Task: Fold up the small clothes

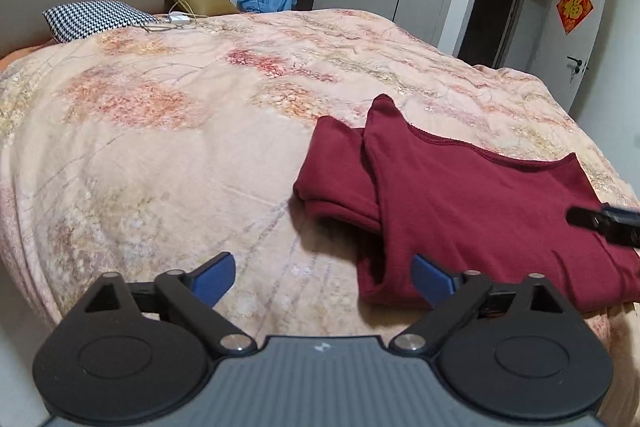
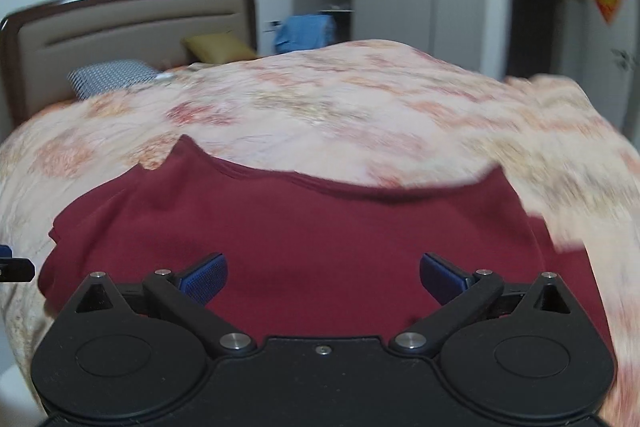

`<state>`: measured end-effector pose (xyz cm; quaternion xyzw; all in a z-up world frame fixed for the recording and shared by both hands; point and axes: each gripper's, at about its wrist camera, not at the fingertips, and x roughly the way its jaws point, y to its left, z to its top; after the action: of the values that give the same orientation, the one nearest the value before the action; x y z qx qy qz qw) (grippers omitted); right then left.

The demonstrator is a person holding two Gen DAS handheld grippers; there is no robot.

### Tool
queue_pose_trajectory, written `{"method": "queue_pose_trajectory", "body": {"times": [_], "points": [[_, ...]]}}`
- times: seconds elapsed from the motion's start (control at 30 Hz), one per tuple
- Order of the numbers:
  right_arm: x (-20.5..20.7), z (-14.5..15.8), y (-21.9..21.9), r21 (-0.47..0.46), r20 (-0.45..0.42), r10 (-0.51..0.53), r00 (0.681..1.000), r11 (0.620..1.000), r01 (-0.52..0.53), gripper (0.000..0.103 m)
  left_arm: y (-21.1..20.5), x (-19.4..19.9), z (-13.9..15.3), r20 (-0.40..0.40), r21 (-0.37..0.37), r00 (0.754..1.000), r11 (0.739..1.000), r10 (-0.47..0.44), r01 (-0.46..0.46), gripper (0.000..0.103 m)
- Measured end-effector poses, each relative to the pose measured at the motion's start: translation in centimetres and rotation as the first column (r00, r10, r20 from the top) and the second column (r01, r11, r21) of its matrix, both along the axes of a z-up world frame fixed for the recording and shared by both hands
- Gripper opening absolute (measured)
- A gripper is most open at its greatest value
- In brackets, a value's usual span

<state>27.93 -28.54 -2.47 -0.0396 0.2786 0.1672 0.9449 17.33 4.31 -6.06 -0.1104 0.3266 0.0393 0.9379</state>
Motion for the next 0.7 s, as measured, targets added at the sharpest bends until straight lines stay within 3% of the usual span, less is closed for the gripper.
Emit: {"method": "queue_pose_trajectory", "body": {"times": [0.27,0.43,0.63,0.7], "points": [[-5.6,-1.5,-3.0,0.039,-0.039,-0.135,0.990,0.990,0.136,0.102,-2.6,-1.4,1.8,-0.001,0.060,1.000,0.998,-0.016,0.016,0.103],[-8.0,-2.7,-4.5,0.042,-0.078,-0.167,0.983,0.984,0.171,0.102,-4.0,-1.9,1.8,-0.022,0.065,0.999,0.997,-0.031,0.033,0.103],[-9.8,-4.1,-5.6,0.070,-0.149,-0.210,0.966,0.973,0.222,0.102,-4.8,-2.1,0.2,-0.088,-0.035,0.995,0.999,-0.040,0.037,0.103],[-10.3,-4.6,-5.3,0.037,-0.153,-0.218,0.964,0.974,0.226,0.102,-4.9,-2.1,-0.5,-0.115,-0.069,0.992,0.997,-0.048,0.040,0.103]]}}
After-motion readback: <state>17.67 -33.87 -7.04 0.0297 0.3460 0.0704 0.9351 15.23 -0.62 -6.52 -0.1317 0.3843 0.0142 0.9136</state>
